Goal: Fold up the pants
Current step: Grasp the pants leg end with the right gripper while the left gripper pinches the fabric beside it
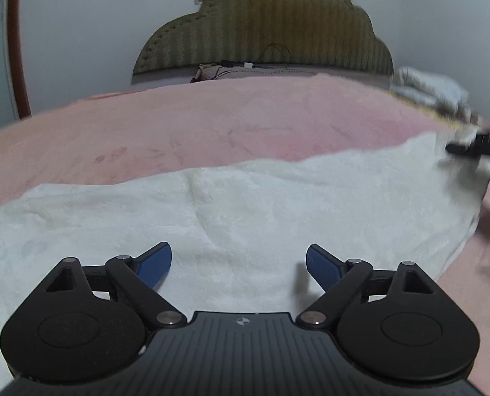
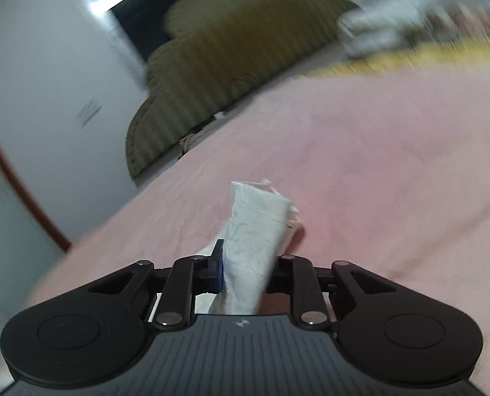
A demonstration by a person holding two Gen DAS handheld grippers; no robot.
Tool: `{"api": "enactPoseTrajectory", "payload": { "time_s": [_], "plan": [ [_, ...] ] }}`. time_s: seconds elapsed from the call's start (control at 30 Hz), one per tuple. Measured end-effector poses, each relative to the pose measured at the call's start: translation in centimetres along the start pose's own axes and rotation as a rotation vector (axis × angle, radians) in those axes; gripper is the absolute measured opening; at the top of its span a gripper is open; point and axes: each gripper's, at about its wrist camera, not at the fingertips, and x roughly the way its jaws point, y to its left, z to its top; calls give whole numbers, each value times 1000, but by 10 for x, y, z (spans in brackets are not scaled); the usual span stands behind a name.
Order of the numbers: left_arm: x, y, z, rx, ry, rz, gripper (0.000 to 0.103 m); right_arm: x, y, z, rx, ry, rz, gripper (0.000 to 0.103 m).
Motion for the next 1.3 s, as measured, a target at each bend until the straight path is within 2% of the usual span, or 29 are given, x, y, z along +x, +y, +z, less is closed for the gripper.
{"api": "enactPoseTrajectory", "payload": {
  "time_s": [0.07,0.13,0.2,0.27,0.4,0.57,0.67,0.8,0.87,0.93,1.0,1.03,1.13,1.23,1.3],
  "plan": [
    [0,17,12,-162,32,-123,92,-10,42,-2,-242,-21,19,20],
    [9,34,19,-337,97,-243,92,-17,84,-15,-462,-25,61,20],
    [21,49,19,-497,145,-314,92,-20,114,-34,-631,-3,96,20],
    [28,58,19,-603,171,-365,92,-17,130,-53,-728,29,113,19],
    [34,61,23,-702,189,-459,93,-13,139,-75,-761,67,125,19],
    [68,47,34,-862,304,-647,96,-27,143,-72,-770,30,172,19],
    [88,34,38,-929,355,-709,97,-37,146,-72,-790,20,207,19],
    [102,31,48,-946,343,-655,92,-48,154,-77,-804,33,277,19],
    [106,35,53,-931,339,-624,73,-54,161,-82,-803,35,318,19],
    [104,41,58,-869,360,-569,30,-55,170,-84,-798,42,347,19],
    [94,49,65,-759,339,-500,11,-53,179,-87,-791,53,389,19],
    [85,54,69,-701,312,-463,6,-53,185,-88,-784,60,417,19],
    [47,66,81,-518,192,-351,5,-50,210,-94,-813,62,500,19],
    [13,73,87,-323,95,-199,5,-47,240,-102,-845,63,591,19],
    [-3,79,86,-228,54,-96,5,-40,256,-109,-866,78,637,20]
  ]
}}
